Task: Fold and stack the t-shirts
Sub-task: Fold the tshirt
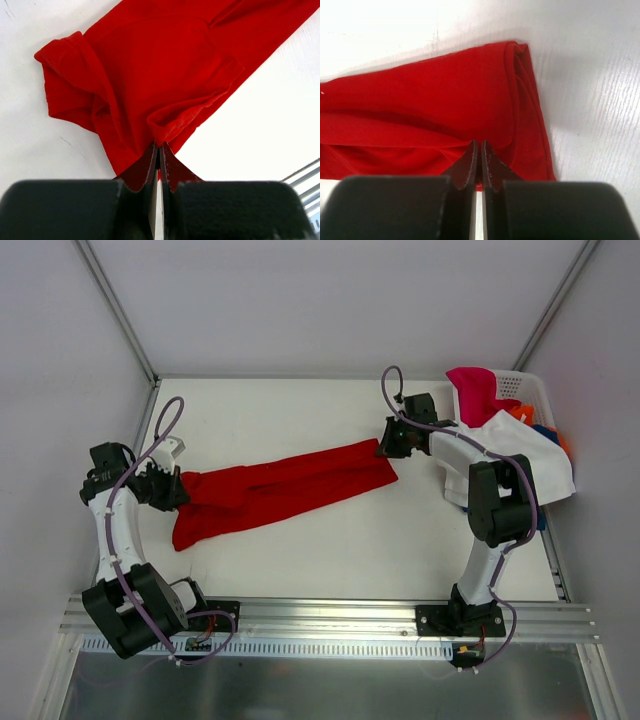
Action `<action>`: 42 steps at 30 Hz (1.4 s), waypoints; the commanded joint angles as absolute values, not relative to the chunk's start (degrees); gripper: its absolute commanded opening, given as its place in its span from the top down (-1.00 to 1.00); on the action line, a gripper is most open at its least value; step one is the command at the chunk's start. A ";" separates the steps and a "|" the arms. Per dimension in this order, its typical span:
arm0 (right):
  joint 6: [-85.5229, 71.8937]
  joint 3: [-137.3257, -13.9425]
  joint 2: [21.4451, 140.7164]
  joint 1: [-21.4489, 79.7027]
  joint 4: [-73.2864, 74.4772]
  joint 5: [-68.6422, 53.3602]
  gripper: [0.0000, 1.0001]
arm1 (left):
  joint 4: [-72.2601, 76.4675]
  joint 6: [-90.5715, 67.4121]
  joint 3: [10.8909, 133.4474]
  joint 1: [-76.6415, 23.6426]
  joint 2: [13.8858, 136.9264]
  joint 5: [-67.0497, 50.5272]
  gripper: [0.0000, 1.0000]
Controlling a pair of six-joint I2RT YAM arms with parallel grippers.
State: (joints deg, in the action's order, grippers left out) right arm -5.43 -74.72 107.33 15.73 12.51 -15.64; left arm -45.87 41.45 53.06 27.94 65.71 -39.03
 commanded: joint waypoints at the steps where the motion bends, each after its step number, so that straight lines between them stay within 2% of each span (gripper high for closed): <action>1: -4.13 -73.92 104.15 15.56 12.39 -13.98 0.99 | -47.55 43.77 51.60 28.92 63.72 -41.92 1.00; 10: -4.66 -72.42 103.62 14.59 12.57 -11.69 0.99 | -48.95 46.31 49.92 30.67 61.70 -42.10 1.00; 12: -4.83 -72.16 103.71 14.50 12.66 -11.25 0.91 | -49.13 46.93 49.40 30.85 61.52 -42.10 1.00; 15: -4.92 -71.11 103.45 14.41 12.66 -10.11 0.56 | -50.18 48.51 48.43 31.38 61.08 -42.10 1.00; 18: -5.45 -69.96 102.92 14.24 12.57 -8.18 -0.41 | -51.41 50.44 47.55 31.90 61.17 -42.10 1.00; 19: -5.45 -69.61 102.40 14.24 12.57 -7.30 -0.99 | -52.03 51.32 47.37 31.99 61.35 -42.10 1.00; 34: -6.85 -66.62 98.70 14.33 12.39 -7.12 -0.99 | -60.64 62.49 41.05 33.49 60.29 -41.93 1.00; 37: -6.94 -65.57 97.12 14.33 12.48 -7.03 -0.99 | -61.52 63.89 39.73 33.66 60.47 -40.61 -0.26; 38: -6.94 -65.31 96.68 14.33 12.48 -7.03 -0.99 | -61.61 64.33 39.38 33.84 60.64 -40.17 -0.97; 42: -6.68 -64.16 94.31 14.33 12.66 -6.86 -0.99 | -61.61 65.39 39.02 35.59 60.91 -39.81 -0.98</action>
State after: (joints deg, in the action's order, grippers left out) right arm -6.20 -64.69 98.32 14.59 12.71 -7.44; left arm -59.83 61.87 39.09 34.00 61.36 -39.20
